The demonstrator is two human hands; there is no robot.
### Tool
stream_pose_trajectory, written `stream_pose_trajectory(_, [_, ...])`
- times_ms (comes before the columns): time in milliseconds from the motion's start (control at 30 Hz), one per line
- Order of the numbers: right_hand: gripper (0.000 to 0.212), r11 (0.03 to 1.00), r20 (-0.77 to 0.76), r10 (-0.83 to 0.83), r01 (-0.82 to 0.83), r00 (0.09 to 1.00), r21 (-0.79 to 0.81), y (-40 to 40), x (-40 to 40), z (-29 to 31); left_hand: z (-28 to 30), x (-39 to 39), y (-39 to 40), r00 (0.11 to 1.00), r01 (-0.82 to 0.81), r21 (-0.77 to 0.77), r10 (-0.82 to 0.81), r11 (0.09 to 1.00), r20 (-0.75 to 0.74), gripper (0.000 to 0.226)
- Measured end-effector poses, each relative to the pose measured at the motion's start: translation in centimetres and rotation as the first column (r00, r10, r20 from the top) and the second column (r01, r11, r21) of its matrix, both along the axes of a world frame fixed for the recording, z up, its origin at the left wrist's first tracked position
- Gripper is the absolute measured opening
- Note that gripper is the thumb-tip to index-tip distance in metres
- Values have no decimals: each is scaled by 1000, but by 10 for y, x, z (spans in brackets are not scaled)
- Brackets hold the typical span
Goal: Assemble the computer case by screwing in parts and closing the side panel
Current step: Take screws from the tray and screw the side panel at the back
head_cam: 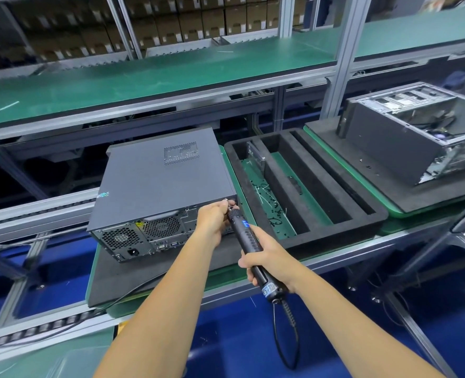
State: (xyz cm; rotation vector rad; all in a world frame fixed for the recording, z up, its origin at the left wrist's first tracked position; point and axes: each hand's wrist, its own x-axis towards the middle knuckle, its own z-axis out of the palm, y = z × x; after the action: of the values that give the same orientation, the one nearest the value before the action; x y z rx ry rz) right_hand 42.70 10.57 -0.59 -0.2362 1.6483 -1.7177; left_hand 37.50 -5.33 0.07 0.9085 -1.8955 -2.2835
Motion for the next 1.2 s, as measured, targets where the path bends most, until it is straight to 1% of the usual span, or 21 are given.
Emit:
stream_pose_trajectory(300, [71,998,-29,-18,20,999,64,-10,4,5,-5,-3,-2,1000,1,7,-1,1000,12,29])
stream_pose_trajectory(467, [68,996,-39,-21,24,999,91,-13,5,7,-8,-3,-3,1000,4,-21,-4,1000,16,31])
stream_pose_trajectory(667, [67,991,-59,-27,34,998,126,-15,6,8,-11,-5,-2,1000,-11,1,10,1000,24,30])
stream_pose_trajectory(833, [68,988,-71,-43,53,997,146,-18,7,10,-11,-6,-4,999,-32,48,30,998,29,31])
stream_pose_trajectory(967, [67,987,-76,-60,70,995,144,-21,9,10,-11,-5,-5,999,-39,147,36,988,21,28])
stream_pose_trajectory(1200, [67,986,-89,-57,70,994,153,-22,9,9,-10,-5,-4,1000,-30,196,28,980,9,26])
